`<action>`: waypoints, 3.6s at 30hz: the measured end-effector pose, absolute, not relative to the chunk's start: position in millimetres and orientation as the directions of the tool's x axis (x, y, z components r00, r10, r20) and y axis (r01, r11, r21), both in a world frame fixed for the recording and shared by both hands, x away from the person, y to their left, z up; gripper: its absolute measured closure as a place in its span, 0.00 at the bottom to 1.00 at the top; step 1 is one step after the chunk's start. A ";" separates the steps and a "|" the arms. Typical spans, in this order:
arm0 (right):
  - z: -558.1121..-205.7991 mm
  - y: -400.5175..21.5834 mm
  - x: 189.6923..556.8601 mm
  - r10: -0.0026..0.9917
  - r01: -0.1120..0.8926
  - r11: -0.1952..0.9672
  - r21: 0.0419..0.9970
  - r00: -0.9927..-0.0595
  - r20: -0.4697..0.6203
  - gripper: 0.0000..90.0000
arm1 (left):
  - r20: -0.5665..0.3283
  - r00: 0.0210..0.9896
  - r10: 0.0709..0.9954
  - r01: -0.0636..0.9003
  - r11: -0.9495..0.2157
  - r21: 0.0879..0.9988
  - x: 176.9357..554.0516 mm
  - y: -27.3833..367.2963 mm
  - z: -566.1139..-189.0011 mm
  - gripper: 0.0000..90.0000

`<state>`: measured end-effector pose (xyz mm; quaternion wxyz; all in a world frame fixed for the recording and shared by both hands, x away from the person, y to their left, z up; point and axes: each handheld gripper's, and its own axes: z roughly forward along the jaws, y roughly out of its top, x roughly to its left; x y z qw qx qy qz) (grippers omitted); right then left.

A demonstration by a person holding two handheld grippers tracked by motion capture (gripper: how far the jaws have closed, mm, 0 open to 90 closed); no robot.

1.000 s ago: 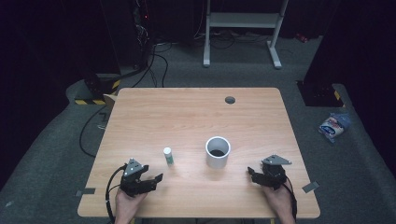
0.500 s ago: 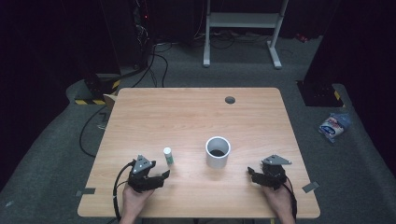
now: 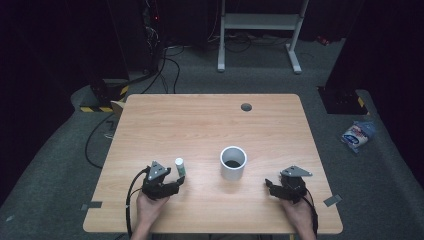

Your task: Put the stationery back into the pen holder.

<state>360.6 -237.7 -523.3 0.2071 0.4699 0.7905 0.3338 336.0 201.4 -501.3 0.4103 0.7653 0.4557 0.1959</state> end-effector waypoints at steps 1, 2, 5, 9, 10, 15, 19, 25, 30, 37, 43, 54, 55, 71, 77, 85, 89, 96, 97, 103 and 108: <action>-523.3 -237.7 360.6 0.881 0.605 0.335 0.722 -0.472 -0.014 0.33 | -0.077 0.505 0.859 0.537 -0.243 0.808 337.0 200.0 -501.1 0.39; -523.3 -237.7 360.6 0.881 0.605 0.335 0.722 -0.472 -0.014 0.33 | -0.073 0.509 0.858 0.536 -0.250 0.806 338.3 199.4 -500.6 0.39; -523.3 -237.7 360.6 0.881 0.605 0.335 0.722 -0.473 -0.014 0.33 | -0.067 0.511 0.857 0.535 -0.256 0.805 342.4 197.2 -499.4 0.41; -523.3 -237.7 360.6 0.881 0.605 0.335 0.722 -0.473 -0.014 0.33 | -0.073 0.509 0.857 0.526 -0.243 0.815 346.6 194.8 -497.0 0.44; -523.3 -237.7 360.6 0.881 0.605 0.335 0.722 -0.473 -0.014 0.33 | -0.067 0.510 0.858 0.526 -0.248 0.814 347.7 194.8 -496.6 0.45; -523.3 -237.8 360.6 0.881 0.605 0.335 0.722 -0.473 -0.014 0.33 | -0.066 0.513 0.856 0.523 -0.250 0.815 351.0 192.1 -494.7 0.51; -523.3 -237.8 360.6 0.881 0.605 0.335 0.722 -0.473 -0.013 0.33 | -0.066 0.511 0.857 0.519 -0.247 0.818 352.2 190.5 -493.5 0.59; -523.3 -237.7 360.6 0.881 0.605 0.335 0.722 -0.473 -0.013 0.33 | -0.083 0.503 0.860 0.513 -0.220 0.830 351.4 191.9 -492.0 0.71; -523.3 -237.7 360.6 0.881 0.605 0.335 0.722 -0.473 -0.013 0.33 | -0.092 0.520 0.849 0.500 -0.215 0.839 348.4 192.7 -489.2 0.72; -523.3 -237.7 360.6 0.881 0.605 0.335 0.723 -0.472 -0.014 0.33 | -0.094 0.564 0.821 0.467 -0.223 0.855 346.0 188.8 -476.4 0.72; -523.3 -237.7 360.6 0.881 0.604 0.336 0.722 -0.473 -0.014 0.33 | -0.093 0.595 0.799 0.452 -0.236 0.860 345.7 179.8 -468.3 0.72; -523.3 -237.7 360.6 0.881 0.604 0.336 0.723 -0.473 -0.014 0.33 | -0.111 0.644 0.757 0.436 -0.243 0.866 351.4 166.1 -451.5 0.72; -523.3 -237.7 360.6 0.881 0.604 0.336 0.722 -0.473 -0.014 0.33 | -0.103 0.647 0.755 0.437 -0.257 0.862 352.1 163.8 -450.0 0.72; -523.3 -237.8 360.6 0.881 0.604 0.338 0.722 -0.474 -0.016 0.33 | -0.111 0.717 0.688 0.394 -0.269 0.879 363.3 138.1 -420.9 0.73; -523.3 -237.7 360.5 0.881 0.604 0.336 0.722 -0.473 -0.014 0.33 | -0.118 0.738 0.664 0.381 -0.266 0.886 368.7 129.5 -411.3 0.73; -523.3 -237.7 360.5 0.881 0.605 0.336 0.722 -0.473 -0.014 0.33 | -0.144 0.756 0.639 0.387 -0.258 0.886 376.2 119.5 -403.7 0.73; -523.3 -237.6 360.5 0.881 0.604 0.336 0.722 -0.472 -0.014 0.33 | -0.133 0.767 0.628 0.372 -0.266 0.889 378.9 113.5 -399.3 0.72; -523.3 -237.6 360.3 0.882 0.604 0.335 0.723 -0.472 -0.014 0.33 | -0.119 0.783 0.611 0.356 -0.282 0.891 383.9 99.8 -394.0 0.72; -523.3 -237.6 360.4 0.881 0.603 0.336 0.723 -0.472 -0.016 0.33 | -0.121 0.784 0.609 0.357 -0.282 0.890 385.1 97.3 -393.9 0.73; -523.3 -237.6 360.4 0.881 0.604 0.336 0.723 -0.472 -0.015 0.33 | -0.129 0.792 0.597 0.362 -0.289 0.886 393.8 85.2 -397.7 0.72; -523.3 -237.6 360.4 0.881 0.604 0.336 0.723 -0.472 -0.015 0.33 | -0.101 0.791 0.604 0.355 -0.319 0.879 397.6 73.9 -404.0 0.72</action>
